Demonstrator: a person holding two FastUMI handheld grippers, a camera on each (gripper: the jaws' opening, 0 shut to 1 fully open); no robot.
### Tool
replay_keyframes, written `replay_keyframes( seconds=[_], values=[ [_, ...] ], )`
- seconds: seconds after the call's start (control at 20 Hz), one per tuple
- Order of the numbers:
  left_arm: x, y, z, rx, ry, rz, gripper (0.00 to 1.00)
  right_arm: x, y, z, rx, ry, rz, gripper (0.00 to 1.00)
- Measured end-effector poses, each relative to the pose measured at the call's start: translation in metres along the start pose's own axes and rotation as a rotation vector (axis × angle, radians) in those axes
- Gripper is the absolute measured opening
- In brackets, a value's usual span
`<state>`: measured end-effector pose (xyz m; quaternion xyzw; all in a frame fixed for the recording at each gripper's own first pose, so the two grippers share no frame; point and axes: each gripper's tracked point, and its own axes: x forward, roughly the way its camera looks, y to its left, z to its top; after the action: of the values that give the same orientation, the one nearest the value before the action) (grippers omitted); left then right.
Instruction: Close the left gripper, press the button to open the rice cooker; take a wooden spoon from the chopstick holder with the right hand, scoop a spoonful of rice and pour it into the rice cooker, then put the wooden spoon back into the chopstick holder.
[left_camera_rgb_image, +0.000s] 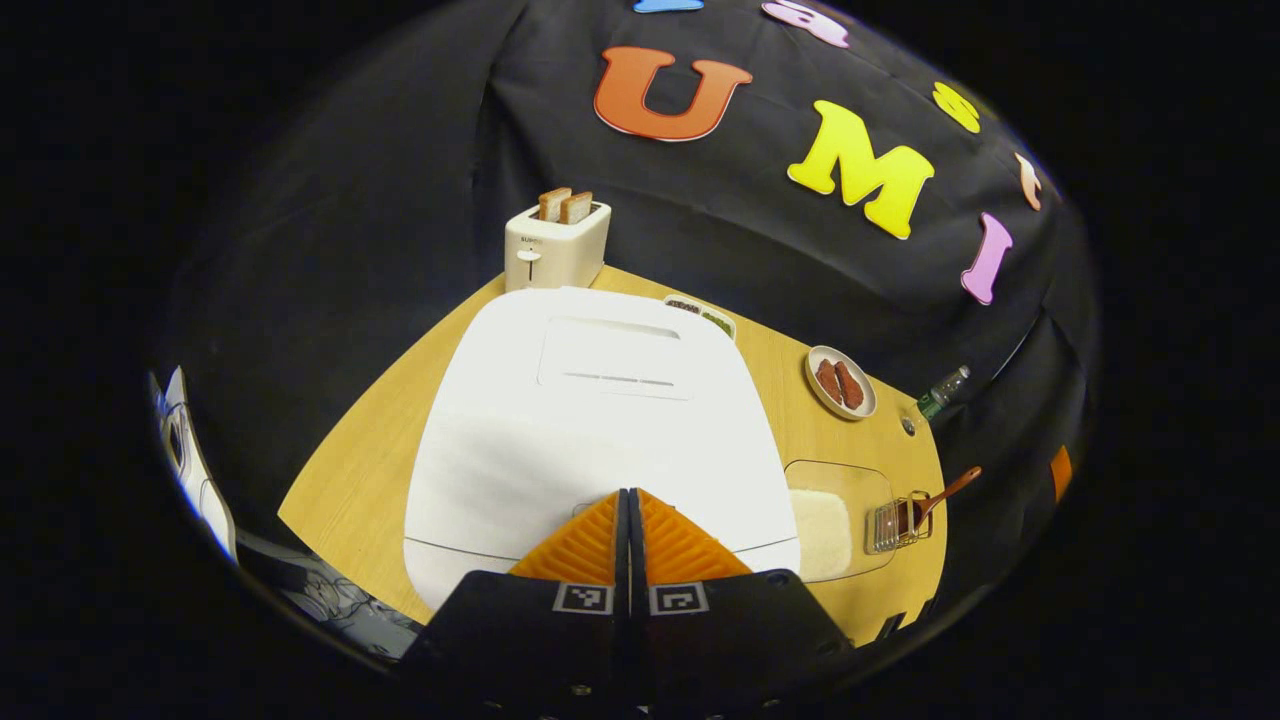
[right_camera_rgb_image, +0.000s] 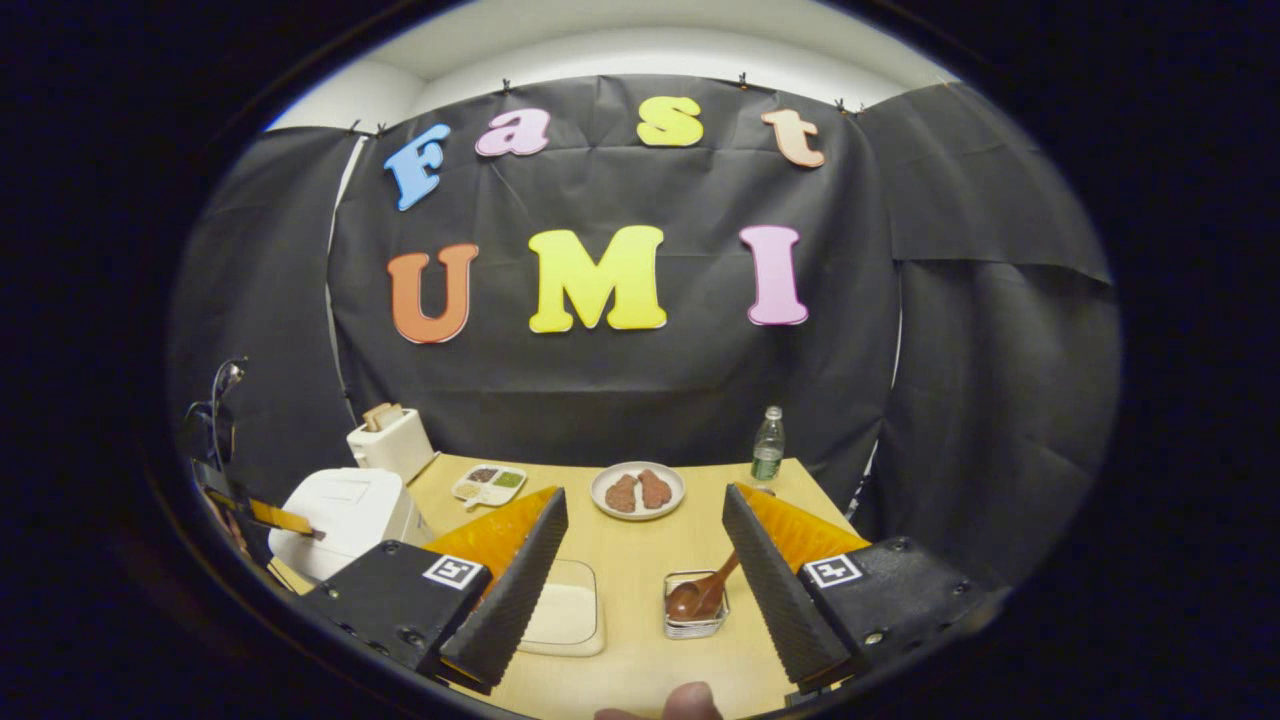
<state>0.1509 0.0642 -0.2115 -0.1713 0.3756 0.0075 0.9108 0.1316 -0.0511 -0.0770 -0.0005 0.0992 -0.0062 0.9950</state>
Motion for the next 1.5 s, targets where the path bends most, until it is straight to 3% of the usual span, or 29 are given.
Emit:
replay_keyframes(
  seconds=[0.1, 0.3, 0.5, 0.65, 0.9, 1.0, 1.15, 1.2, 1.3, 1.45, 1.5],
  values=[
    [-0.002, 0.000, -0.001, -0.039, 0.045, -0.025, 0.00, 0.000, 0.006, -0.002, 0.002, 0.006, 0.014, 1.00],
    [-0.006, -0.002, 0.010, -0.077, 0.025, -0.052, 0.00, -0.004, 0.011, -0.003, 0.003, 0.012, 0.030, 0.99],
    [-0.042, -0.018, 0.068, -0.021, -0.193, -0.049, 0.00, -0.013, 0.001, 0.012, -0.001, -0.025, 0.016, 0.99],
    [-0.067, -0.032, 0.122, 0.077, -0.380, -0.034, 0.00, -0.017, -0.004, 0.015, 0.010, -0.034, 0.006, 1.00],
    [-0.093, -0.053, 0.173, 0.150, -0.528, -0.022, 0.01, -0.027, -0.013, 0.020, 0.004, -0.045, -0.011, 1.00],
    [-0.105, -0.060, 0.179, 0.172, -0.580, -0.039, 0.10, -0.031, -0.017, 0.022, 0.002, -0.059, -0.020, 0.99],
    [-0.129, -0.073, 0.181, 0.208, -0.655, -0.054, 0.37, -0.035, -0.022, 0.020, 0.011, -0.057, -0.029, 0.99],
    [-0.137, -0.077, 0.180, 0.223, -0.675, -0.058, 0.39, -0.036, -0.024, 0.020, 0.015, -0.056, -0.032, 0.99],
    [-0.150, -0.083, 0.177, 0.246, -0.707, -0.056, 0.81, -0.039, -0.028, 0.017, 0.021, -0.055, -0.039, 1.00],
    [-0.166, -0.089, 0.169, 0.254, -0.731, -0.069, 0.86, -0.041, -0.032, 0.017, 0.029, -0.055, -0.045, 1.00],
    [-0.169, -0.090, 0.167, 0.256, -0.736, -0.070, 0.97, -0.043, -0.034, 0.016, 0.031, -0.055, -0.045, 0.99]
  ],
)
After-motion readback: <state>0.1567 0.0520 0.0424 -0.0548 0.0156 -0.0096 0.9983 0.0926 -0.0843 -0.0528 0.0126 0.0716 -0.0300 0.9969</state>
